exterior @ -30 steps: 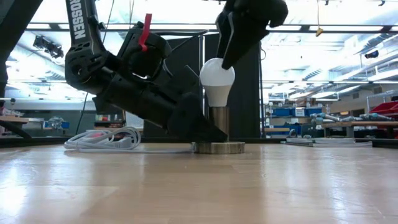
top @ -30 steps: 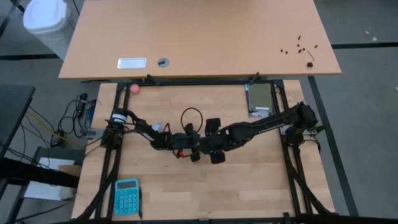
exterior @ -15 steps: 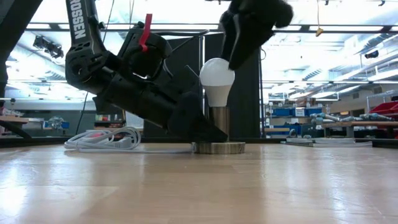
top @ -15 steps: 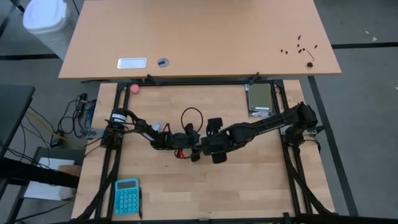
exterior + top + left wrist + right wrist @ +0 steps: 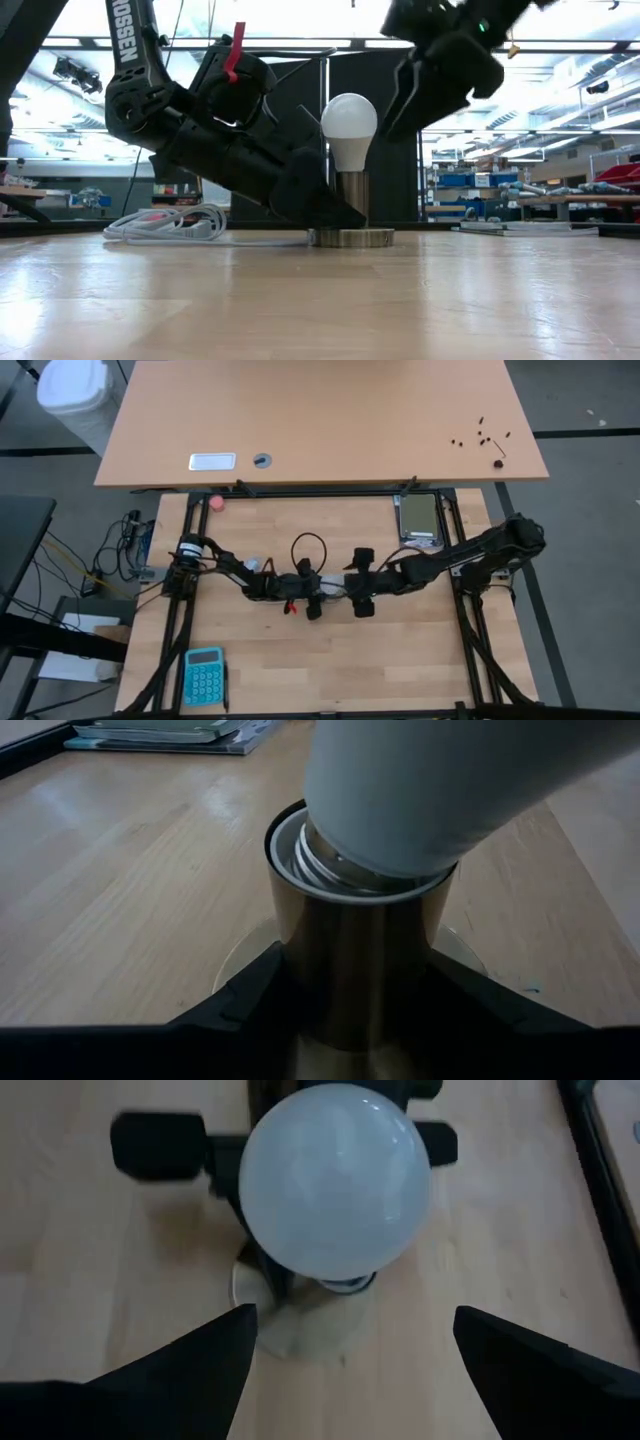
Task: Screw lightbulb
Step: Insert the lightbulb into the lamp holder
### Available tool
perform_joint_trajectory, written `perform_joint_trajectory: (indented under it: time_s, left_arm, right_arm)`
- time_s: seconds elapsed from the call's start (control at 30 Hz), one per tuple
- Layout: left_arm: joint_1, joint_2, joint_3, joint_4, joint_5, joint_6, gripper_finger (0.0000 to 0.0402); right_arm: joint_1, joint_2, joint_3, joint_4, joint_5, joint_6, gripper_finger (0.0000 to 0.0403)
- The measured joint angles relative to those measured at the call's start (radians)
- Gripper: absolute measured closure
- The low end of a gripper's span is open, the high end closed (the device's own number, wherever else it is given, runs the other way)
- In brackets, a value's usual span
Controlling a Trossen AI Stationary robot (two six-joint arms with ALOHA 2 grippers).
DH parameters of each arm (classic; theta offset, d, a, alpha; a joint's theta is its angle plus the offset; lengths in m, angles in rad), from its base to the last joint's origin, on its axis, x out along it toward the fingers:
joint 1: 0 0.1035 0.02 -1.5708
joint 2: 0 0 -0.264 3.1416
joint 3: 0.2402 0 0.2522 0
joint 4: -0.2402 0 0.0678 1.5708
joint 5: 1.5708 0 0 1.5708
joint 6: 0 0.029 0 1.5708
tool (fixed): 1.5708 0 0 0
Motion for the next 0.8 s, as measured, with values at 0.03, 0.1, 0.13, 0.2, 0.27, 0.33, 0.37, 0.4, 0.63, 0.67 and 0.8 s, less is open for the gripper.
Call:
perform_joint_trajectory:
  time_s: [0.03, 0.1, 0.13, 0.2, 0.27, 0.33, 0.37, 0.4, 0.63, 0.67, 0.8]
  left_arm:
    - [0.000, 0.000, 0.000, 0.000, 0.000, 0.000, 0.0208]
    - [0.000, 0.000, 0.000, 0.000, 0.001, 0.000, 0.0208]
    - [0.000, 0.000, 0.000, 0.000, 0.003, 0.000, 0.0208]
    - [0.000, 0.000, 0.000, 0.000, 0.007, 0.000, 0.0208]
    - [0.000, 0.000, 0.000, 0.000, 0.007, -0.002, 0.0208]
    - [0.000, 0.000, 0.000, 0.001, 0.008, -0.002, 0.0208]
    - [0.000, 0.000, -0.001, 0.002, 0.008, -0.002, 0.0208]
    - [0.000, 0.000, -0.001, 0.004, 0.008, -0.001, 0.0208]
    - [0.000, 0.000, -0.002, 0.009, 0.010, -0.002, 0.0208]
    - [0.000, 0.000, -0.002, 0.008, 0.010, -0.003, 0.0208]
    - [0.000, 0.000, -0.001, 0.001, 0.010, -0.004, 0.0208]
  right_arm:
    - [-0.007, -0.014, -0.051, 0.077, -0.010, -0.006, 0.0053]
    - [-0.024, -0.021, -0.149, 0.252, -0.050, -0.027, 0.0053]
    - [-0.032, -0.018, -0.192, 0.333, -0.064, -0.043, 0.0053]
    - [-0.046, -0.010, -0.261, 0.485, -0.094, -0.075, 0.0053]
    - [-0.062, 0.006, -0.315, 0.630, -0.102, -0.099, 0.0053]
    - [-0.078, 0.023, -0.360, 0.753, -0.113, -0.115, 0.0053]
    - [-0.087, 0.037, -0.370, 0.815, -0.129, -0.121, 0.0053]
    - [-0.096, 0.051, -0.378, 0.873, -0.146, -0.123, 0.0054]
    - [-0.123, 0.180, -0.371, 1.074, -0.241, -0.142, 0.0077]
    - [-0.123, 0.193, -0.367, 1.092, -0.242, -0.141, 0.0081]
    - [-0.133, 0.208, -0.369, 1.157, -0.242, -0.120, 0.0095]
